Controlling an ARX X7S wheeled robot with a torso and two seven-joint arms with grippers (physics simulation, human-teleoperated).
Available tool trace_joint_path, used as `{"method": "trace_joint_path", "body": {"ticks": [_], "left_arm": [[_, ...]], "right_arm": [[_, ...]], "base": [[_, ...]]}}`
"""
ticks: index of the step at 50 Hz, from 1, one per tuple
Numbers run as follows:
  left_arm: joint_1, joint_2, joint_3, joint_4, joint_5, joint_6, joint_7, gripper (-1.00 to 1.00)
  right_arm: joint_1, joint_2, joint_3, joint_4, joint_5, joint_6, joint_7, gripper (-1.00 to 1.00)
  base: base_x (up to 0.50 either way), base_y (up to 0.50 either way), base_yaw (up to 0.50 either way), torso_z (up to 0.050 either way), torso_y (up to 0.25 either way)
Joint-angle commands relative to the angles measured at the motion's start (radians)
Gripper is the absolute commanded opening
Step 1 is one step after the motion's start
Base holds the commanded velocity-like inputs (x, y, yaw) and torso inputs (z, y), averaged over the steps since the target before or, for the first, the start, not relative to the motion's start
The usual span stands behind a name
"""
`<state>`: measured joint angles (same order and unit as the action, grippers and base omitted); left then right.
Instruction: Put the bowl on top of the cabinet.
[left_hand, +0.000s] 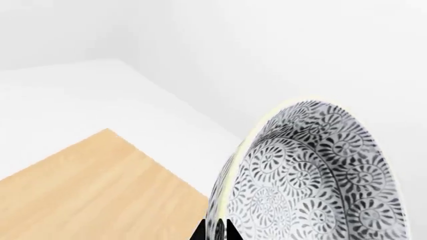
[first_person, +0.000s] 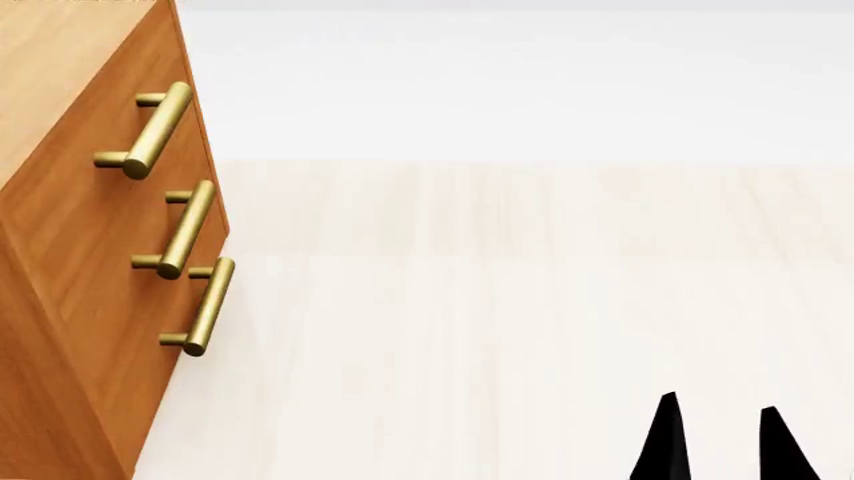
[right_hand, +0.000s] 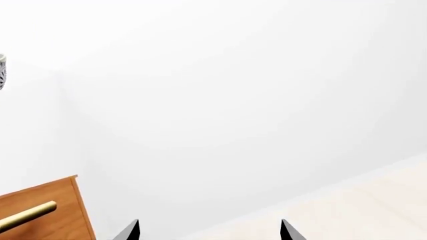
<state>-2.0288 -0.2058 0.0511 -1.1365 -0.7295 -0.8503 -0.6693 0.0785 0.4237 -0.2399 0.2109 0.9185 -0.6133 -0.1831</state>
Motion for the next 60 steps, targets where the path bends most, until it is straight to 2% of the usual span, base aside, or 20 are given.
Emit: {"method": "trace_joint_path", "body": {"ticks": [1, 11, 15, 23, 32, 44, 51, 60], "left_arm": [[0.030, -0.017, -0.039, -0.007, 0.008, 0.049, -0.110, -1.00], [0.039, -0.018, -0.055, -0.072, 0.015, 0.110, -0.115, -1.00], [0.025, -0.015, -0.044, -0.153, 0.035, 0.132, -0.089, -1.00], [0.033, -0.022, -0.067, -0.163, 0.041, 0.150, -0.086, -1.00], [0.090, -0.043, -0.103, -0.056, 0.016, 0.130, -0.153, -1.00], [0.137, -0.047, -0.127, 0.010, -0.005, 0.131, -0.178, -1.00], [0.210, -0.049, -0.148, 0.142, -0.021, 0.117, -0.263, -1.00], [0.218, -0.056, -0.142, 0.116, -0.010, 0.135, -0.245, -1.00]], "right_arm": [[0.006, -0.003, 0.000, 0.007, -0.006, 0.004, 0.002, 1.00], [0.015, -0.009, -0.004, 0.018, -0.015, 0.008, 0.003, 1.00], [0.013, -0.007, 0.000, 0.014, -0.010, 0.007, 0.002, 1.00], [0.020, -0.010, 0.000, 0.024, -0.014, 0.010, 0.002, 1.00], [0.036, -0.018, -0.007, 0.044, -0.025, 0.018, 0.001, 1.00], [0.032, -0.016, -0.004, 0.039, -0.025, 0.018, 0.001, 1.00], [0.028, -0.015, -0.002, 0.034, -0.025, 0.017, 0.002, 1.00], [0.034, -0.021, -0.005, 0.043, -0.035, 0.017, 0.003, 1.00]], "base": [[0.00, 0.00, 0.00, 0.000, 0.000], [0.00, 0.00, 0.00, 0.000, 0.000], [0.00, 0.00, 0.00, 0.000, 0.000], [0.00, 0.00, 0.00, 0.000, 0.000], [0.00, 0.00, 0.00, 0.000, 0.001], [0.00, 0.00, 0.00, 0.000, 0.000], [0.00, 0.00, 0.00, 0.000, 0.001], [0.00, 0.00, 0.00, 0.000, 0.000]]}}
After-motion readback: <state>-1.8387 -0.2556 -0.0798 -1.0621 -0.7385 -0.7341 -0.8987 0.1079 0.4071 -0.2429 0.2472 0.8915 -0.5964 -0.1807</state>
